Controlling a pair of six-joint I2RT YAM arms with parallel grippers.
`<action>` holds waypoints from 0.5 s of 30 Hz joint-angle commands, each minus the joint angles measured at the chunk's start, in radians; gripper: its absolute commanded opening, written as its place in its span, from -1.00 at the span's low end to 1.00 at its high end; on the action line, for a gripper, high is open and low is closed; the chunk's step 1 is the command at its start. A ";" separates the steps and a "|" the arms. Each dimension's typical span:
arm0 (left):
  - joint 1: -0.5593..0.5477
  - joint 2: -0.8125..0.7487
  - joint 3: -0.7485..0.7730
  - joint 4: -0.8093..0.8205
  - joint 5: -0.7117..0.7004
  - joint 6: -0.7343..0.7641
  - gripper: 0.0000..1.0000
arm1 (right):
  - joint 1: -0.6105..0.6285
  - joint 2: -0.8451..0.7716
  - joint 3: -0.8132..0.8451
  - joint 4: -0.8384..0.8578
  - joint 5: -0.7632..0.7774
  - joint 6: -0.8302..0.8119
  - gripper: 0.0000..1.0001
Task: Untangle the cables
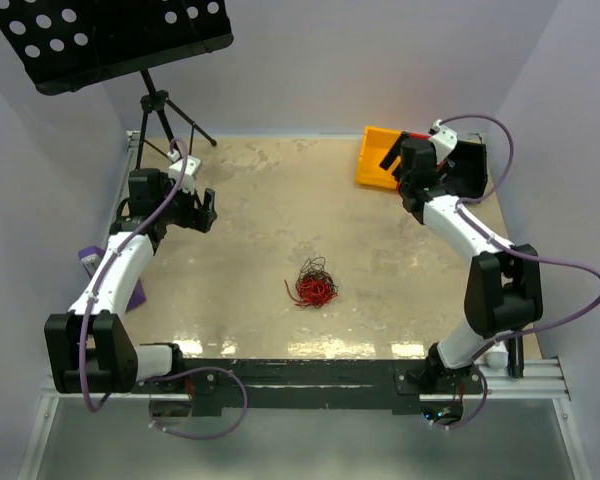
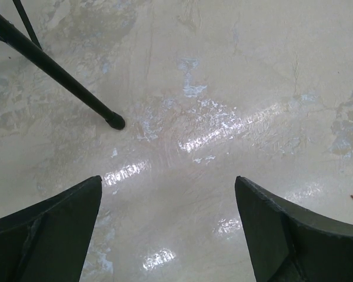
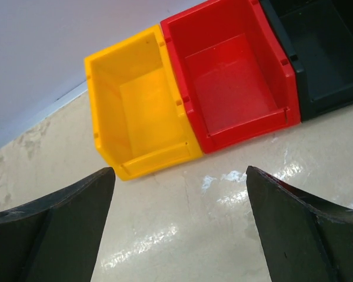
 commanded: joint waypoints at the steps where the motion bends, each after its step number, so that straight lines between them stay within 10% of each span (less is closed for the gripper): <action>1: 0.006 0.001 -0.017 0.066 -0.015 0.007 1.00 | 0.004 -0.004 0.043 0.035 0.067 -0.021 0.96; 15: 0.006 0.069 -0.026 0.066 0.094 0.066 1.00 | 0.004 0.302 0.309 -0.016 0.200 -0.043 0.93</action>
